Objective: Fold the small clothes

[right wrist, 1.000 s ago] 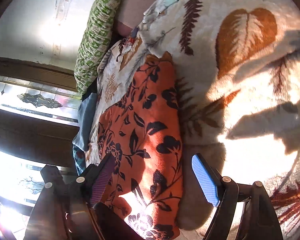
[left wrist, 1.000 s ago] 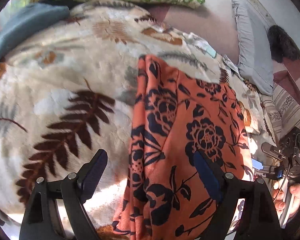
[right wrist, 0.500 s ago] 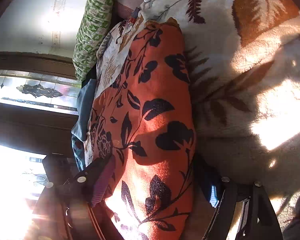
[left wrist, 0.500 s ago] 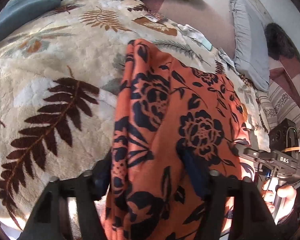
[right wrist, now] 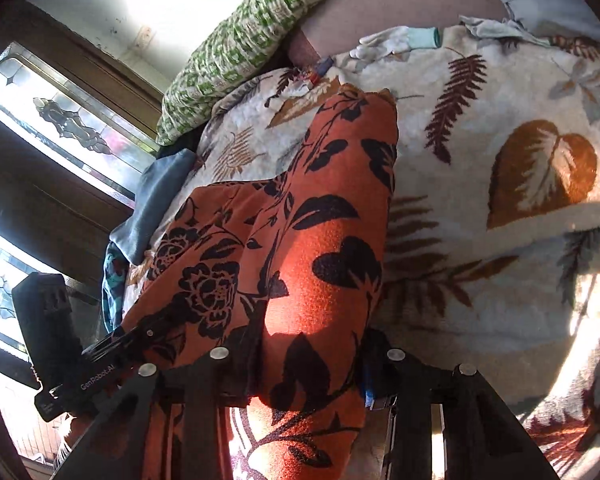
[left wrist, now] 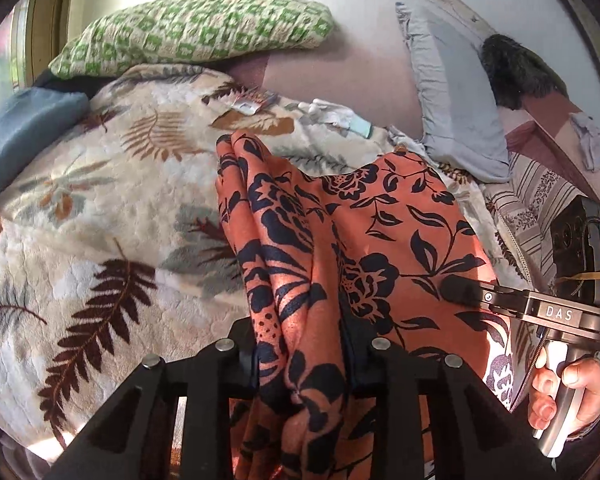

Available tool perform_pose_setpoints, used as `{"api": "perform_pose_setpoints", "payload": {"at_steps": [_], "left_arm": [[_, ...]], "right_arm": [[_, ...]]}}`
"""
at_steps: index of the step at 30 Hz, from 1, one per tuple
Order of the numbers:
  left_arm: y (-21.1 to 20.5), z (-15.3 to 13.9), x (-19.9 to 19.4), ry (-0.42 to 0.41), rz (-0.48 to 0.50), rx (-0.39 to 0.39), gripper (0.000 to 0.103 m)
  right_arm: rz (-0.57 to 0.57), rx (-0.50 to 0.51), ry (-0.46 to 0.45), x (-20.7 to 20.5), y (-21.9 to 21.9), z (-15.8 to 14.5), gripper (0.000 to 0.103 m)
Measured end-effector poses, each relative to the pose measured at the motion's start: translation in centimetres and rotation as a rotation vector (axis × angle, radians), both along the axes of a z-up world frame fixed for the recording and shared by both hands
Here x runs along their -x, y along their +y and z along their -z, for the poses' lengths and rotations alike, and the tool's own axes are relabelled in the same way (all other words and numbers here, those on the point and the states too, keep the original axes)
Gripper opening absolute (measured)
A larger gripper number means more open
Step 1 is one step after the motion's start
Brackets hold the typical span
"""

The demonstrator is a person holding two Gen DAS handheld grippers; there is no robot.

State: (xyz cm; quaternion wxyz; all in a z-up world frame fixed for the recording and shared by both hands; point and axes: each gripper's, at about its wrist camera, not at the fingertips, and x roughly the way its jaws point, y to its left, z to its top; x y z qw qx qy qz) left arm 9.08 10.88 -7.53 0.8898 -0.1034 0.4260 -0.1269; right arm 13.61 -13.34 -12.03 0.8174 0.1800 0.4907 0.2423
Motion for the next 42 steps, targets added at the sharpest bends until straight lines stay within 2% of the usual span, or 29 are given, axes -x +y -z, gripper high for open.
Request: {"api": "perform_pose_setpoints", "payload": {"at_steps": [3, 5, 7, 8, 9, 11, 12, 13, 15, 18, 20, 22, 23, 24, 25, 26, 27, 28, 29, 30, 31, 33, 34, 36, 37, 38, 39, 42], "left_arm": [[-0.4, -0.2, -0.3, -0.034, 0.007, 0.021, 0.032], [-0.4, 1.6, -1.1, 0.017, -0.001, 0.040, 0.035], [-0.4, 4.7, -2.1, 0.107, 0.000, 0.045, 0.039], [-0.4, 6.6, -2.6, 0.164, -0.006, 0.017, 0.048], [-0.1, 8.1, -2.9, 0.203, -0.022, -0.001, 0.068], [1.3, 8.0, -2.4, 0.184, -0.078, 0.035, 0.076], [1.8, 7.4, -2.2, 0.187, -0.090, 0.040, 0.076], [2.1, 6.5, -1.9, 0.173, -0.101, 0.033, 0.076], [2.6, 4.2, -0.8, 0.106, -0.108, 0.022, 0.076], [2.4, 2.4, 0.7, 0.054, -0.063, 0.063, 0.076], [1.0, 3.3, 0.7, 0.092, -0.012, 0.041, 0.076], [-0.4, 6.1, -0.1, 0.168, -0.014, -0.081, 0.075], [-0.4, 7.7, -0.6, 0.216, -0.020, -0.090, 0.077], [0.2, 8.4, -0.6, 0.220, -0.046, -0.028, 0.081], [0.6, 8.3, -0.5, 0.217, -0.058, 0.006, 0.082], [0.3, 8.1, -0.6, 0.223, -0.055, -0.016, 0.082], [0.0, 7.7, -0.6, 0.211, -0.047, -0.049, 0.081], [-0.3, 7.5, -0.5, 0.197, -0.036, -0.073, 0.081], [-0.5, 7.6, -0.5, 0.190, -0.028, -0.085, 0.082], [-0.5, 7.9, -0.6, 0.194, -0.026, -0.078, 0.082], [-0.3, 8.0, -0.7, 0.202, -0.032, -0.057, 0.082], [0.1, 8.2, -0.8, 0.212, -0.039, -0.028, 0.083], [0.2, 8.2, -0.8, 0.210, -0.034, -0.030, 0.083], [0.2, 8.0, -0.8, 0.207, -0.030, -0.020, 0.083], [0.4, 7.7, -0.7, 0.210, -0.033, -0.013, 0.082], [0.6, 7.0, -0.4, 0.204, -0.042, -0.017, 0.082], [0.9, 6.2, 0.1, 0.178, -0.049, -0.017, 0.081], [1.1, 3.9, 1.5, 0.105, -0.040, -0.042, 0.081]], "right_arm": [[0.009, -0.007, -0.047, 0.2, -1.4, -1.7, 0.040], [0.027, -0.020, -0.057, 0.3, -2.4, -1.8, 0.040], [0.051, -0.043, 0.001, 0.0, -3.3, -0.1, 0.040], [0.063, -0.045, 0.046, -0.2, -3.6, 1.4, 0.041], [0.085, -0.030, 0.096, -0.4, -3.8, 3.1, 0.046], [0.126, -0.018, 0.224, -0.6, -4.3, 7.0, 0.060], [0.143, -0.083, 0.217, -0.3, -4.9, 7.6, 0.063], [0.148, -0.106, 0.211, -0.1, -5.3, 7.3, 0.065], [0.142, -0.067, 0.217, -0.2, -5.5, 6.0, 0.065], [0.176, -0.044, 0.081, -0.3, -6.4, 2.2, 0.065], [0.167, -0.111, 0.019, -1.0, -6.5, 0.1, 0.065], [0.095, -0.215, 0.030, -2.7, -5.6, -0.3, 0.066], [0.055, -0.278, 0.045, -3.8, -4.9, 0.1, 0.066], [0.031, -0.324, 0.068, -4.9, -4.5, 1.0, 0.068], [0.045, -0.316, 0.097, -6.0, -4.3, 2.5, 0.068], [0.094, -0.257, 0.146, -7.1, -4.5, 4.5, 0.066], [0.150, -0.284, 0.211, -7.8, -5.2, 6.7, 0.049], [0.207, -0.337, 0.240, -7.9, -6.0, 7.4, 0.042], [0.214, -0.360, 0.249, -7.8, -6.2, 6.9, 0.044], [0.187, -0.344, 0.231, -7.8, -5.7, 5.7, 0.055], [0.146, -0.318, 0.193, -7.7, -4.9, 4.3, 0.061], [0.088, -0.299, 0.103, -7.8, -3.9, 1.9, 0.064], [0.081, -0.295, 0.070, -8.3, -3.6, 1.3, 0.071], [0.129, -0.195, 0.079, -10.2, -3.5, 2.5, 0.076], [0.159, -0.110, 0.143, -11.4, -3.8, 4.6, 0.069], [0.197, -0.097, 0.218, -11.9, -4.5, 6.7, 0.061], [0.244, -0.132, 0.213, -11.6, -5.2, 7.0, 0.057], [0.219, -0.194, 0.175, -10.5, -5.5, 4.5, 0.058]]}}
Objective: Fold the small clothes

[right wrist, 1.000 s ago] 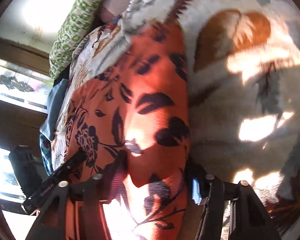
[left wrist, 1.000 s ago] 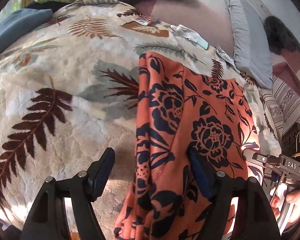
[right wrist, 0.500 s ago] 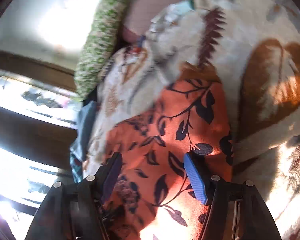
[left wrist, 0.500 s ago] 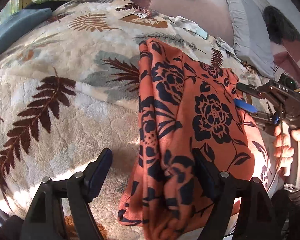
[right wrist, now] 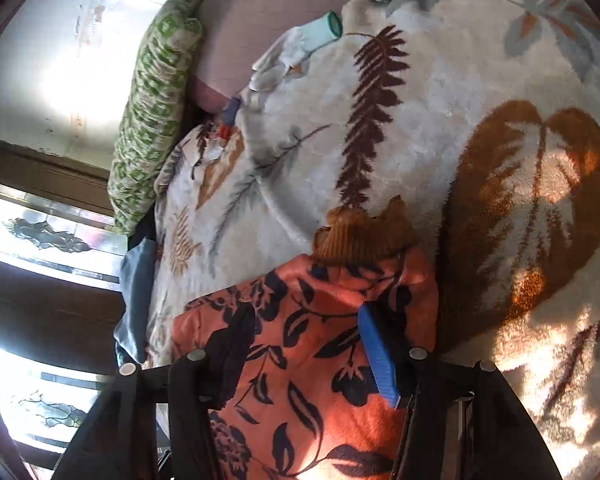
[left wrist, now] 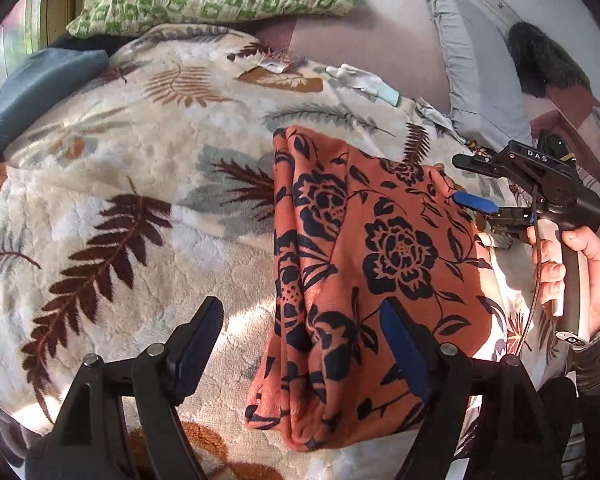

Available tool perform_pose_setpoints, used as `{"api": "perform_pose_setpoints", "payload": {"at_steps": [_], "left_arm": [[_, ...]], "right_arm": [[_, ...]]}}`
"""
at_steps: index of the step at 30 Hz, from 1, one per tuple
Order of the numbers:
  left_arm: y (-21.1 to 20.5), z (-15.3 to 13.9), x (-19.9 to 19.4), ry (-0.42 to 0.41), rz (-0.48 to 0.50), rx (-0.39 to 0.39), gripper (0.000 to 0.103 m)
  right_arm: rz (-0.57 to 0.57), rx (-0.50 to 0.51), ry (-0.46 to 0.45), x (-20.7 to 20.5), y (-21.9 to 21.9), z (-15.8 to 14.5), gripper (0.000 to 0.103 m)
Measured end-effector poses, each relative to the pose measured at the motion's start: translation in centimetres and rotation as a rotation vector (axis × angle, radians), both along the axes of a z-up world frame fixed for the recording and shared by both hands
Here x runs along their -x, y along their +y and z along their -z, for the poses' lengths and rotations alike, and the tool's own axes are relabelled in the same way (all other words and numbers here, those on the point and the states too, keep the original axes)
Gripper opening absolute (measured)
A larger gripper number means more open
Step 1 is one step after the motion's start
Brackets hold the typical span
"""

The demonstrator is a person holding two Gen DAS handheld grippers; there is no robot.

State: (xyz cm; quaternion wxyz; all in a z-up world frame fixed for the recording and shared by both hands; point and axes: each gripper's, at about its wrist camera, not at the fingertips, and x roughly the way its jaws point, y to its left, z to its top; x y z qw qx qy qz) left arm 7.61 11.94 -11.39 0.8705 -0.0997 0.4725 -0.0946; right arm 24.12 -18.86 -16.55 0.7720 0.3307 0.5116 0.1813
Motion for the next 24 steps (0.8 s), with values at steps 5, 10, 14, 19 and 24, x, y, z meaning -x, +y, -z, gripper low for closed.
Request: {"api": "perform_pose_setpoints", "payload": {"at_steps": [5, 10, 14, 19, 24], "left_arm": [[-0.4, 2.5, 0.1, 0.064, 0.001, -0.163, 0.082], [-0.4, 3.5, 0.0, 0.098, -0.025, -0.160, 0.082], [-0.5, 3.2, 0.1, 0.094, -0.021, -0.175, 0.082], [-0.8, 3.1, 0.1, 0.091, -0.021, -0.185, 0.082], [-0.8, 3.0, 0.1, 0.090, -0.014, -0.197, 0.082]], "right_arm": [[-0.081, -0.117, -0.085, 4.1, 0.9, -3.9, 0.071], [-0.129, -0.045, 0.001, 7.5, 2.0, 0.8, 0.069], [-0.120, -0.078, -0.025, 8.6, 1.7, -2.7, 0.069], [-0.242, -0.013, -0.136, 11.5, 3.9, -4.8, 0.080], [-0.148, -0.032, 0.009, 11.3, 2.6, -0.9, 0.074]]}}
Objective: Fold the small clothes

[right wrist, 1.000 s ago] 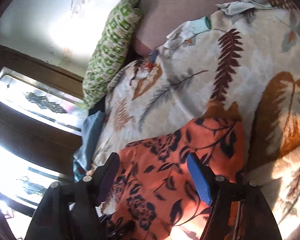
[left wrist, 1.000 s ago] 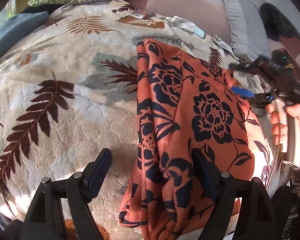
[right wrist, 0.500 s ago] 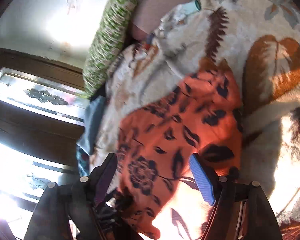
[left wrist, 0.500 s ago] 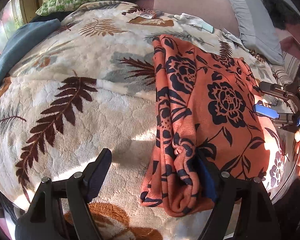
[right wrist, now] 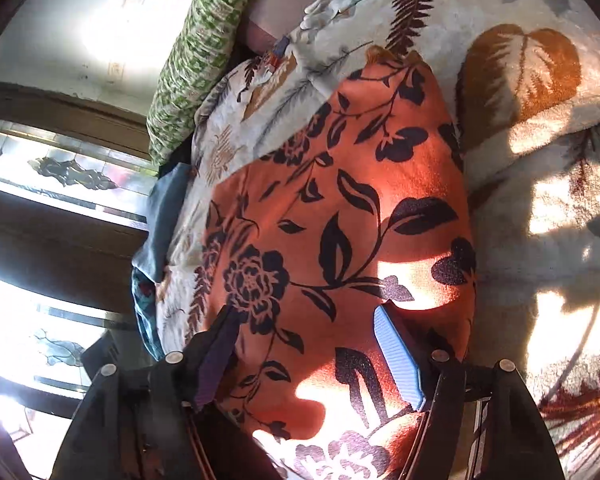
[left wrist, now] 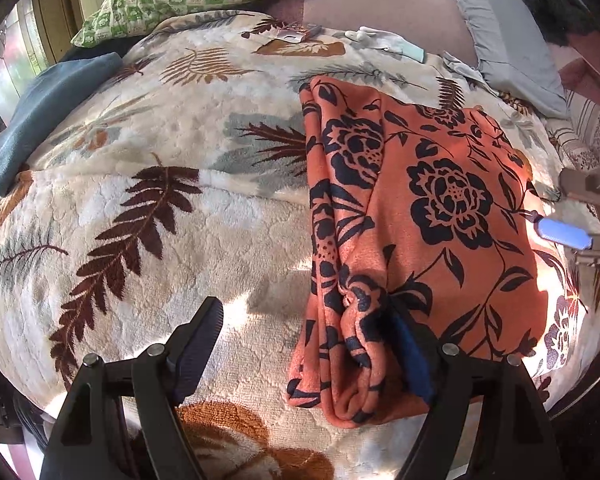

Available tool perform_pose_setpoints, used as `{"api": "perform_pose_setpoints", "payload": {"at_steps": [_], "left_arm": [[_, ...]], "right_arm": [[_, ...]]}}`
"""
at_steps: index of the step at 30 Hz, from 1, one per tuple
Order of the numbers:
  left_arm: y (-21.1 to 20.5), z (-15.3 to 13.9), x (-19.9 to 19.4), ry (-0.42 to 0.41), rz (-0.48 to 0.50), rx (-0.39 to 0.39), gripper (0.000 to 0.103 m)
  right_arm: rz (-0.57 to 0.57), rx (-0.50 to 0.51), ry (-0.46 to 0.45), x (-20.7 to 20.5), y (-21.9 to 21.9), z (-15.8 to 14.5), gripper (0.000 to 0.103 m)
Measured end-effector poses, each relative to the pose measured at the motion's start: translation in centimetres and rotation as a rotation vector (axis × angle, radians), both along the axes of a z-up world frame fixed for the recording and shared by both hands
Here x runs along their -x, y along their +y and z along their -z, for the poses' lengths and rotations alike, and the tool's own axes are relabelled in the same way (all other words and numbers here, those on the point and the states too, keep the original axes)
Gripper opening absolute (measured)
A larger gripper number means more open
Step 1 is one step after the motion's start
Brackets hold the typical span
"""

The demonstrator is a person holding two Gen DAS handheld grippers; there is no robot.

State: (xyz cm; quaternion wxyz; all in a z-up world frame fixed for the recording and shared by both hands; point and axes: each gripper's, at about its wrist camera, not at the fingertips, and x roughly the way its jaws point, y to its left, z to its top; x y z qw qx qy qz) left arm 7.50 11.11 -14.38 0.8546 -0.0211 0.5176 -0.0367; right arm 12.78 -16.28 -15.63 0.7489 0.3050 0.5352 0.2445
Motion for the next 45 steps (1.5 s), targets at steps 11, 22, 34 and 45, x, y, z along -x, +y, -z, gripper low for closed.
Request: {"api": "perform_pose_setpoints", "payload": {"at_steps": [11, 22, 34, 45], "left_arm": [[0.1, 0.2, -0.2, 0.011, -0.002, 0.011, 0.083], [1.6, -2.1, -0.2, -0.039, -0.057, 0.103, 0.084], [4.1, 0.1, -9.4, 0.099, 0.017, 0.593, 0.084], [2.7, 0.7, -15.0, 0.085, 0.105, 0.700, 0.029]], "right_arm": [[0.050, -0.001, 0.001, -1.0, -1.1, -0.4, 0.074], [-0.017, 0.134, -0.080, -0.7, 0.8, 0.0, 0.079], [-0.032, 0.065, -0.090, -0.7, -0.2, 1.0, 0.079], [-0.034, 0.010, -0.107, -0.3, -1.0, 1.5, 0.079]]}}
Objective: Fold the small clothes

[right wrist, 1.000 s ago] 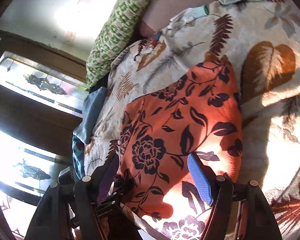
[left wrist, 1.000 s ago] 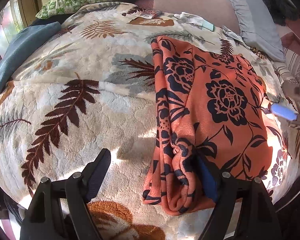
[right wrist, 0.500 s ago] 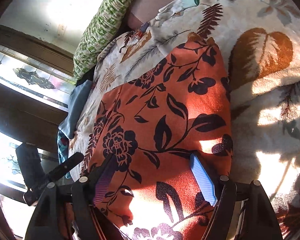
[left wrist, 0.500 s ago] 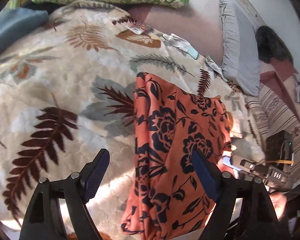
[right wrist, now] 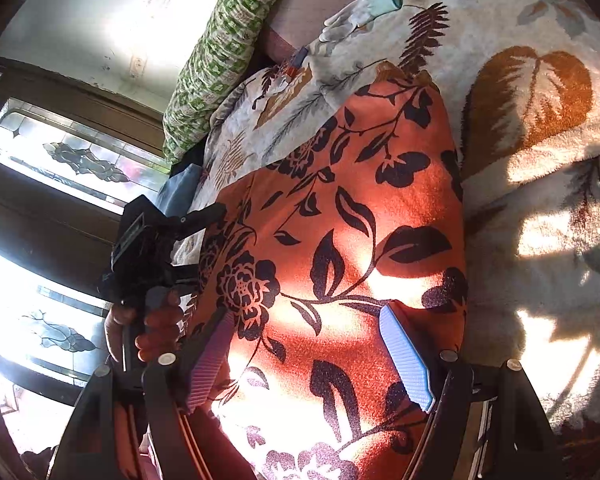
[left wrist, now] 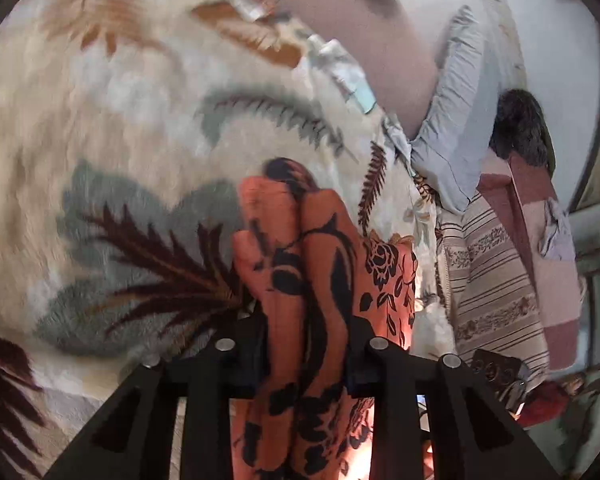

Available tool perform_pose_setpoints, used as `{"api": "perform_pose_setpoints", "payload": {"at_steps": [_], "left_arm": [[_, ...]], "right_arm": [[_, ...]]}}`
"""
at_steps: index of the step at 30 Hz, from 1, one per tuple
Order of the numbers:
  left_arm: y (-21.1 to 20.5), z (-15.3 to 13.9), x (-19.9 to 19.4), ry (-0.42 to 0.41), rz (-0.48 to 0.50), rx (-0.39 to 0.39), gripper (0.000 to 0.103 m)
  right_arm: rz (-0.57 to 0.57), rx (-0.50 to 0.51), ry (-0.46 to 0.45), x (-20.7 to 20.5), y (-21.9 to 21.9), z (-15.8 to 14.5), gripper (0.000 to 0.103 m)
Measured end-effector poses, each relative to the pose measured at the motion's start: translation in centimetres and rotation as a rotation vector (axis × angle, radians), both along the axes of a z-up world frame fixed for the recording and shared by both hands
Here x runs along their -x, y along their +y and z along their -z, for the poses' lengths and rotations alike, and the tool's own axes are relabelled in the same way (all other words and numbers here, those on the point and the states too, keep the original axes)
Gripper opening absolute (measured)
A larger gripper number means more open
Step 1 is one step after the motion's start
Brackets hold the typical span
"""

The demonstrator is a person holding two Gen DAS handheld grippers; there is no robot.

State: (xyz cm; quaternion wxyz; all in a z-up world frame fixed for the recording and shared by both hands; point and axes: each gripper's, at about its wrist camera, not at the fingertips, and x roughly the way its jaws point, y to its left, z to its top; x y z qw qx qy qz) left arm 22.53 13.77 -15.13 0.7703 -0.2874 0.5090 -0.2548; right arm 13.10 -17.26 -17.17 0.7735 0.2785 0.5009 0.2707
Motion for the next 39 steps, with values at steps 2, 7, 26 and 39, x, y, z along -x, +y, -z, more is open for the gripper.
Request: {"api": "perform_pose_setpoints", "payload": {"at_steps": [2, 7, 26, 39], "left_arm": [[-0.9, -1.3, 0.6, -0.117, 0.030, -0.038, 0.029], [-0.2, 2.7, -1.3, 0.037, -0.025, -0.103, 0.041], [-0.2, 0.9, 13.0, 0.014, -0.017, -0.249, 0.033], [0.3, -0.9, 13.9, -0.031, -0.113, -0.275, 0.065]], "right_arm": [[-0.004, 0.011, -0.002, 0.1, 0.0, 0.0, 0.079], [-0.011, 0.020, 0.008, 0.0, 0.1, 0.0, 0.079], [-0.011, 0.062, 0.030, -0.4, 0.9, -0.5, 0.080], [-0.029, 0.067, 0.032, -0.6, 1.0, -0.5, 0.080]]}}
